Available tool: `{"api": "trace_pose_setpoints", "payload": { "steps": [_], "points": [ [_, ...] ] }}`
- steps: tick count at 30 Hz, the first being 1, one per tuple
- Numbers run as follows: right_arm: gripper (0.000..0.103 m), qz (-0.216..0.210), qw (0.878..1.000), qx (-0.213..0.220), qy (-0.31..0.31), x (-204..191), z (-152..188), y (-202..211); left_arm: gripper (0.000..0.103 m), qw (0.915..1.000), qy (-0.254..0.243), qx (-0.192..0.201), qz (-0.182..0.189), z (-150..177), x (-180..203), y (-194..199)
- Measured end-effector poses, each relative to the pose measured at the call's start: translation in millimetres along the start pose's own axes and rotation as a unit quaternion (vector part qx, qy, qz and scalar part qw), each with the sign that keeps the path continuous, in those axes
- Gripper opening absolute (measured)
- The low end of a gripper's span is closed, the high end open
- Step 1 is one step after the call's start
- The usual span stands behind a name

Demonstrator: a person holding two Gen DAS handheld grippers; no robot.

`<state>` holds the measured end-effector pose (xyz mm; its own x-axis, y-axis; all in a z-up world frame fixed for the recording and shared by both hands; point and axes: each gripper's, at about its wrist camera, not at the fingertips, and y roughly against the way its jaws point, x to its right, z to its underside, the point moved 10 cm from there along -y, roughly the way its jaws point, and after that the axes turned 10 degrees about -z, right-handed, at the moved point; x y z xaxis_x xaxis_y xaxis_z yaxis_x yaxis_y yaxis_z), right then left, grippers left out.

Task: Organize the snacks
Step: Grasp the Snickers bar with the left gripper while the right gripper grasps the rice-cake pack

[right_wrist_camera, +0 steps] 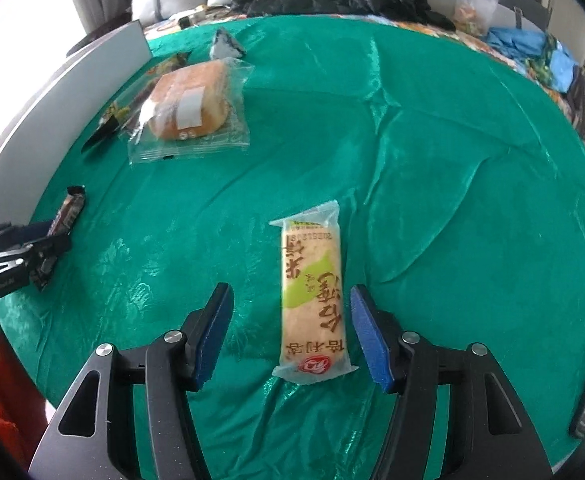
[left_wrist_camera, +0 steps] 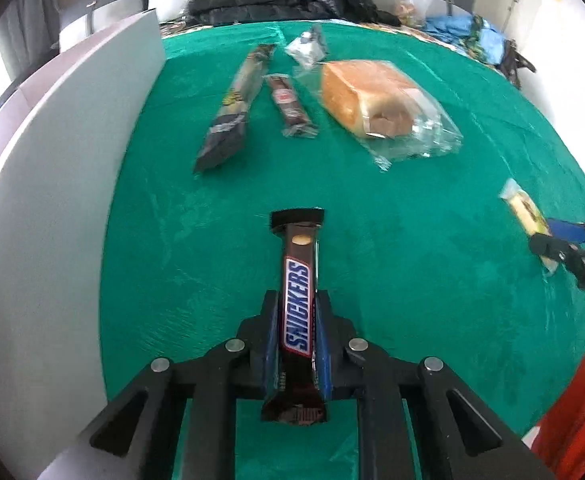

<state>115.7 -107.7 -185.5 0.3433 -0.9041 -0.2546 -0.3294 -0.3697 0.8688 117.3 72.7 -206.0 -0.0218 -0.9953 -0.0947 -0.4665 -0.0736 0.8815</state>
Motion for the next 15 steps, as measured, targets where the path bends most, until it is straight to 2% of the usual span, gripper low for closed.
{"api": "trace_pose_setpoints", "payload": {
  "steps": [1,2,4,11,15],
  "points": [
    [0.033,-0.003,1.0,-0.005,-0.006,1.0,3.2,-0.6,0.016,1.0,-0.005,0.005,-0.003,1.4,1.6,1.6],
    [0.032,-0.008,1.0,-0.017,-0.017,4.1,7.3,-2.3,0.016,0.9998,-0.01,0.01,-0.013,2.6,1.6,3.4],
    [0.032,-0.02,0.999,-0.012,-0.029,4.8,11.2,3.0,0.016,0.999,-0.016,0.024,-0.035,2.6,0.6,10.2],
    [0.032,-0.049,0.997,0.017,-0.065,-2.7,9.0,22.4,0.016,0.9975,-0.02,0.046,-0.05,-10.6,-1.6,28.2],
    [0.032,-0.049,0.997,0.023,-0.059,-11.1,2.7,26.0,0.016,0.9965,-0.025,0.057,-0.055,-10.9,-1.8,34.7]
  ]
}}
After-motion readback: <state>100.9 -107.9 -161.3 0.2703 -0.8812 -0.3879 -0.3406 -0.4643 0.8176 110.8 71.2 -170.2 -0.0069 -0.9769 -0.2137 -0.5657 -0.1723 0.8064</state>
